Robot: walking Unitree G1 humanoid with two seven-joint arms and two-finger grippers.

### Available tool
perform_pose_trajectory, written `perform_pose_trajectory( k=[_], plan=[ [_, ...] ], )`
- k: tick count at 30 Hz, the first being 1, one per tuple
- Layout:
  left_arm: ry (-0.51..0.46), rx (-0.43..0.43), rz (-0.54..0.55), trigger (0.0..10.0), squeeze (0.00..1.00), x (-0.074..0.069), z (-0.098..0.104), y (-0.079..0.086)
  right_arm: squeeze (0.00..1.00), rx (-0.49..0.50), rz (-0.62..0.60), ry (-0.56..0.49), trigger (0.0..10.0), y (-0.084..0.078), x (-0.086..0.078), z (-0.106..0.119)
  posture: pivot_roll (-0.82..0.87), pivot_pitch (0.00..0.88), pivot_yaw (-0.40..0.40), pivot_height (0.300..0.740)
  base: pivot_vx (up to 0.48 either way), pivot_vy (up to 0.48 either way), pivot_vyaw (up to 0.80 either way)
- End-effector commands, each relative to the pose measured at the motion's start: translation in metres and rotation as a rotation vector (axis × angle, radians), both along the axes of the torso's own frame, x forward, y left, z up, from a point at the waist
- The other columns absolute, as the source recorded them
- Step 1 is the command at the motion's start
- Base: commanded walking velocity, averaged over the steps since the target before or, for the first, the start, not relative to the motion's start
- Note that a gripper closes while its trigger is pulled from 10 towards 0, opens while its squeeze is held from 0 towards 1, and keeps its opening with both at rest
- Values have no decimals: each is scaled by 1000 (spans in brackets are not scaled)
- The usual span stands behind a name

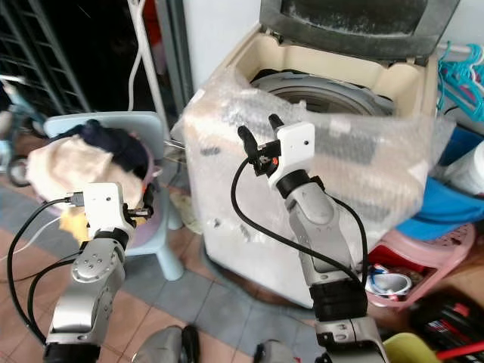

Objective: Clothes washing

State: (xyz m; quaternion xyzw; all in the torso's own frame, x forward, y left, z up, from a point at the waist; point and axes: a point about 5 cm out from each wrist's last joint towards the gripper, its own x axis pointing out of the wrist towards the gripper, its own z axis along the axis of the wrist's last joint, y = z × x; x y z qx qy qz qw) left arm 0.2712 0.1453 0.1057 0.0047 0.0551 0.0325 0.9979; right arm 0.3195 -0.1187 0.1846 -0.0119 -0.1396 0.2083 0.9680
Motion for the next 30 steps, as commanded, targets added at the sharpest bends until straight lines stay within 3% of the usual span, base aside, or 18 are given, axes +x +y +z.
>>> perform_pose_trajectory(
  k=[1,4,5,6,8,11,19,22,23,27,28,30],
  plan=[
    [8,6,6,10000,0,-1,-1,0,1000,-4,-2,9,10000,0,-2,-1,-31,28,20,740,0,0,0],
    [2,5,12,10000,0,0,0,1,1000,-47,-19,21,10000,0,-2,-5,-32,26,21,740,0,0,0],
    [2,2,14,10000,0,0,0,1,204,-67,-43,36,10000,-2,-2,-8,-33,23,22,740,0,0,0],
    [5,-5,20,10000,0,0,-1,2,0,-70,-102,82,10000,-7,2,-15,-33,22,22,740,0,0,0],
    [11,-9,29,10000,0,0,-2,4,0,-40,-163,142,10000,-16,4,-22,-33,21,25,740,0,0,0],
    [12,-6,38,10000,0,1,-2,6,0,-4,-196,146,10000,-23,4,-24,-33,18,30,740,0,480,0],
    [-4,8,74,10000,0,2,-1,12,0,20,-223,154,10000,-21,7,-22,-31,15,34,740,0,480,0],
    [-30,9,85,10000,0,2,0,16,0,-68,-228,156,10000,-25,2,-35,-30,12,36,740,0,480,0],
    [-43,-3,63,10000,0,2,0,15,0,-48,-204,181,10000,-26,-1,-44,-30,6,41,740,0,480,0],
    [-47,1,54,10000,0,5,0,16,0,-124,-389,180,10000,-42,-10,-72,-27,3,47,740,0,480,0],
    [-46,-1,30,10000,0,6,0,15,0,-130,-412,217,10000,-41,-12,-83,-26,0,59,740,0,0,0],
    [-57,3,28,10000,0,7,0,14,0,-169,-394,187,10000,-35,-9,-80,-34,0,62,740,0,0,0]
  ],
)
